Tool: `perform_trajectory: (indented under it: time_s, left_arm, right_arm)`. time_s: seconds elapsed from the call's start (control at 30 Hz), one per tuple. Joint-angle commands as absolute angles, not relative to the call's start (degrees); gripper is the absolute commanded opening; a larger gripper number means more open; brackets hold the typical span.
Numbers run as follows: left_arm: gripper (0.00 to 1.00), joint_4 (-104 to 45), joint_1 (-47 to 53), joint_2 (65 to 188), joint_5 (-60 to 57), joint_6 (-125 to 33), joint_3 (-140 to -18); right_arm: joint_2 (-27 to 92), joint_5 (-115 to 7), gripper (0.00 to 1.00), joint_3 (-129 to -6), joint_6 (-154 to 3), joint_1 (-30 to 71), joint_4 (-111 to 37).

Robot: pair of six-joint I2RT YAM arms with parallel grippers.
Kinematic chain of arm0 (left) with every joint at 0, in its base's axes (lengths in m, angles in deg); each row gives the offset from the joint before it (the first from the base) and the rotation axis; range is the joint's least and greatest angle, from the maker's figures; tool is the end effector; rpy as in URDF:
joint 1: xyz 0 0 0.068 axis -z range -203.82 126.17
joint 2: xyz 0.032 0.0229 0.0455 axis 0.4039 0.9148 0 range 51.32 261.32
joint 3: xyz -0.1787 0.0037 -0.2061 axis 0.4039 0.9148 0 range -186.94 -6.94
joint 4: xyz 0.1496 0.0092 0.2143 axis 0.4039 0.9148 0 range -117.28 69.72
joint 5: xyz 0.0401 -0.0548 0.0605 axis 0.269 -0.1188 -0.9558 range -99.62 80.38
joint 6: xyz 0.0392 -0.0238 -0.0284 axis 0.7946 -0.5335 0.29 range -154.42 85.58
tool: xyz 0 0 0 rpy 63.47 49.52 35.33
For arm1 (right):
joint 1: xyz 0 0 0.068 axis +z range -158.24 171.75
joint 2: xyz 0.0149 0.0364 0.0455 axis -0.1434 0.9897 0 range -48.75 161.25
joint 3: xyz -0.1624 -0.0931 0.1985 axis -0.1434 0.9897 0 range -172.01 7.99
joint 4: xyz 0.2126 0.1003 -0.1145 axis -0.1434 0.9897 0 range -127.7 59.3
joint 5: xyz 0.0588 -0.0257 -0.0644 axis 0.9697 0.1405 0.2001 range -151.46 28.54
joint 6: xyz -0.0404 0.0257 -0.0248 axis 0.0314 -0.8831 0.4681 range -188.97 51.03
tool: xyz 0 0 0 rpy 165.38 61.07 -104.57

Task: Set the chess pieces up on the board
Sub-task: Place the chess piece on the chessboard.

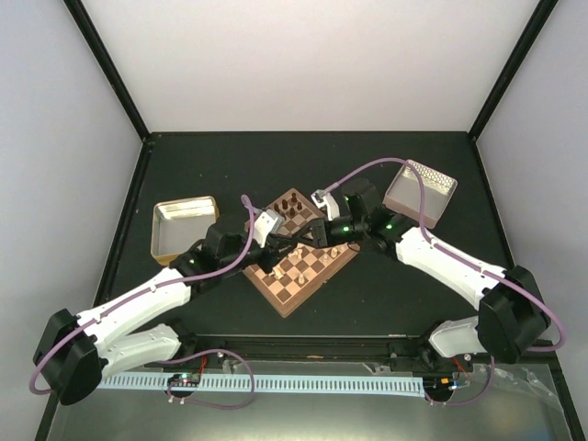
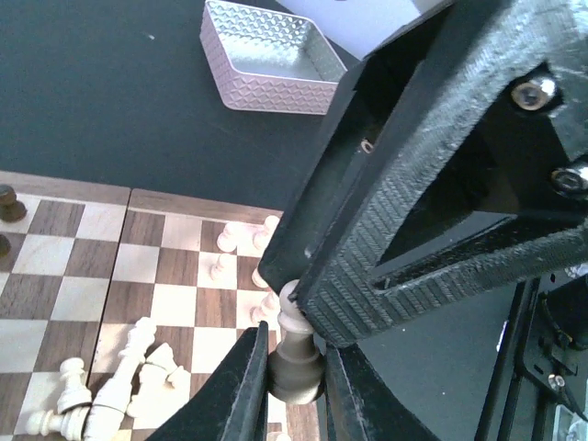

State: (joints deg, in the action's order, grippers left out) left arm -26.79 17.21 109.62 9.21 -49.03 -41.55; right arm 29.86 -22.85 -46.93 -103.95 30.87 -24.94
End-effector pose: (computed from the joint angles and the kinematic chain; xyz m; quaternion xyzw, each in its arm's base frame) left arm 0.1645 -0.1584 0.2505 0.2758 0.7860 -0.3716 0.4100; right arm 0.2174 0.2053 0.2683 -0.1792 0.8367 0.4917 0.1615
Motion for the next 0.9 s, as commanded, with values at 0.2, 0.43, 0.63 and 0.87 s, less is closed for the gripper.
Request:
perform_trajectory:
  time_s: [0.2, 0.43, 0.63, 0.87]
  left_arm:
    - [0.07, -32.1, 17.8, 108.4, 13.7, -41.9, -41.0]
    - [0.07, -31.5, 19.4, 108.5, 11.0, -37.9, -40.2]
    - [0.13, -31.9, 19.7, 108.1, 8.7, -38.6, -39.9]
    - [0.63, -30.6, 19.7, 104.3, 0.0, -43.8, -39.1]
  right_arm:
    - [29.5, -21.2, 0.26, -48.7, -103.7, 30.7, -22.9]
    - [29.6, -17.8, 0.10, -49.2, -100.3, 30.7, -20.6]
    - [28.6, -19.5, 0.01, -49.6, -97.1, 30.6, -16.0]
    - [26.8, -37.8, 0.01, -50.5, -94.2, 30.8, -13.8]
